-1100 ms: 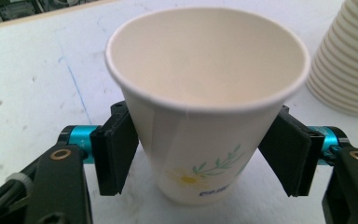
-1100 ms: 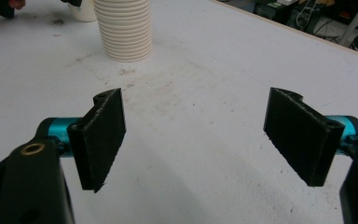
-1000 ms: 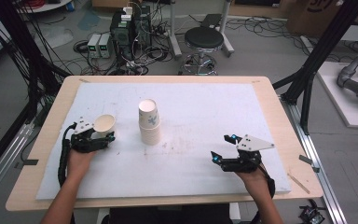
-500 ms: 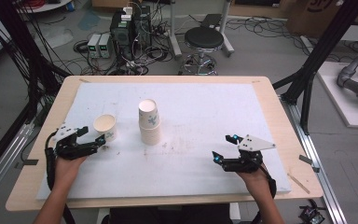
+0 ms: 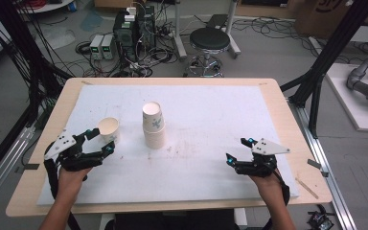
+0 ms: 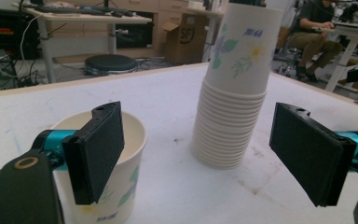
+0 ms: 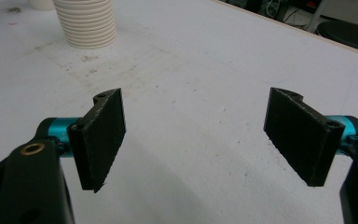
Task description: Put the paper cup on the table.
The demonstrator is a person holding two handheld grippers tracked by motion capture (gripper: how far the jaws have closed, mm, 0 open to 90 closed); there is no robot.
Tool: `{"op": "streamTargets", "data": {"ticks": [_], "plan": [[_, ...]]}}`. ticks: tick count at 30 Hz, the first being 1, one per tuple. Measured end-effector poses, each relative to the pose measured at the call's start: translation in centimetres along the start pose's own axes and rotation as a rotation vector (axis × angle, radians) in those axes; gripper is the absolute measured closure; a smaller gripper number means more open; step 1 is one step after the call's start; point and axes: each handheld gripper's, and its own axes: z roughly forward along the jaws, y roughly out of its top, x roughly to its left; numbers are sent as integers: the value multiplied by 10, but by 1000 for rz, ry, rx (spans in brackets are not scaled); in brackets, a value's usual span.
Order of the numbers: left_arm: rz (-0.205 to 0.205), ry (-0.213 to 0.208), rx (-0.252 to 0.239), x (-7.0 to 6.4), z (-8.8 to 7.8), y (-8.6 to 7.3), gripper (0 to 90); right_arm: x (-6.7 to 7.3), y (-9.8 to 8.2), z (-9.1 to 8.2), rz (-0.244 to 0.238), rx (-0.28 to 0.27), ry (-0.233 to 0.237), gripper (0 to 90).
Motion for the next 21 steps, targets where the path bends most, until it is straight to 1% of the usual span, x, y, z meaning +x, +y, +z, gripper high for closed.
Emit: {"op": "streamTargets", "data": {"ticks": [1, 3, 6, 9, 11, 16, 19, 21], "plan": [[1, -4, -1, -2, 1, 0, 179, -1, -1, -1, 5, -4, -5, 210], [-2, -29, -3, -6, 4, 1, 179, -2, -2, -5, 6, -10, -13, 210], [-3, -55, 1, -12, 7, 0, 179, -3, -2, -6, 5, -12, -16, 210], [3, -66, 14, -15, 9, -2, 179, -2, -2, -8, 10, -17, -18, 210], [9, -76, 23, -17, 9, -4, 180, -2, -1, -9, 3, -23, -23, 210], [15, -78, 29, -19, 6, -6, 181, -1, 1, -9, 7, -25, -22, 210], [18, -71, 34, -20, 2, -8, 181, 2, 3, -7, 9, -28, -22, 210], [18, -66, 31, -19, 0, -8, 181, 3, 5, -6, -2, -31, -20, 210]]}}
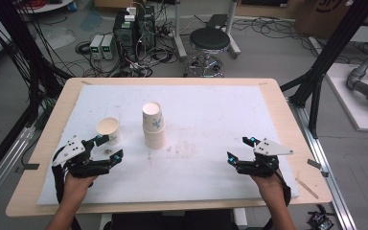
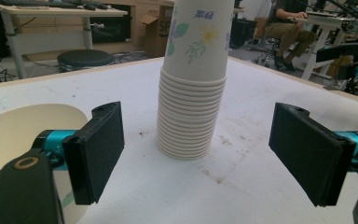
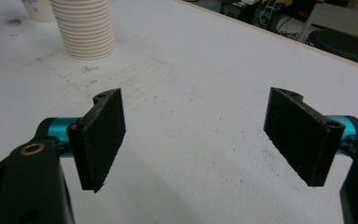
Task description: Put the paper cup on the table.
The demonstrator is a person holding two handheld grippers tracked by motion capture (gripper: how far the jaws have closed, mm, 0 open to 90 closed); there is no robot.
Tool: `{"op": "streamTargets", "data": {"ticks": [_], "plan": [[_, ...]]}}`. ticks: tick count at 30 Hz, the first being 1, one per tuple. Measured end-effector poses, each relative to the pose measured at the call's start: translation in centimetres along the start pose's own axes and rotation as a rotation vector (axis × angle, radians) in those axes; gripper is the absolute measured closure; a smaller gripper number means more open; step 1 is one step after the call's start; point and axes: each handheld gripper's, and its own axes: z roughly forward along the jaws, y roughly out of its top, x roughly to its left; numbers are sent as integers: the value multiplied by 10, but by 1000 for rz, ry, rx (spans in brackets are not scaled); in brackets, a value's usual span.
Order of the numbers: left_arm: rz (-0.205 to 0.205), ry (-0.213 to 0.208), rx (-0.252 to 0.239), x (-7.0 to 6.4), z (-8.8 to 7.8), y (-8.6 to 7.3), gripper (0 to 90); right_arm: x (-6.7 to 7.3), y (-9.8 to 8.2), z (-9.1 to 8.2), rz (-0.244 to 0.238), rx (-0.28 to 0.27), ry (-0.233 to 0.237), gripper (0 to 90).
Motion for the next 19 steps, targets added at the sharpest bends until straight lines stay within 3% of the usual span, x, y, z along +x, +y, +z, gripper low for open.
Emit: {"op": "streamTargets", "data": {"ticks": [19], "plan": [[6, 9, 18, 3, 6, -1, 189, -1, -4, 3, 4, 7, 10, 210]]}}
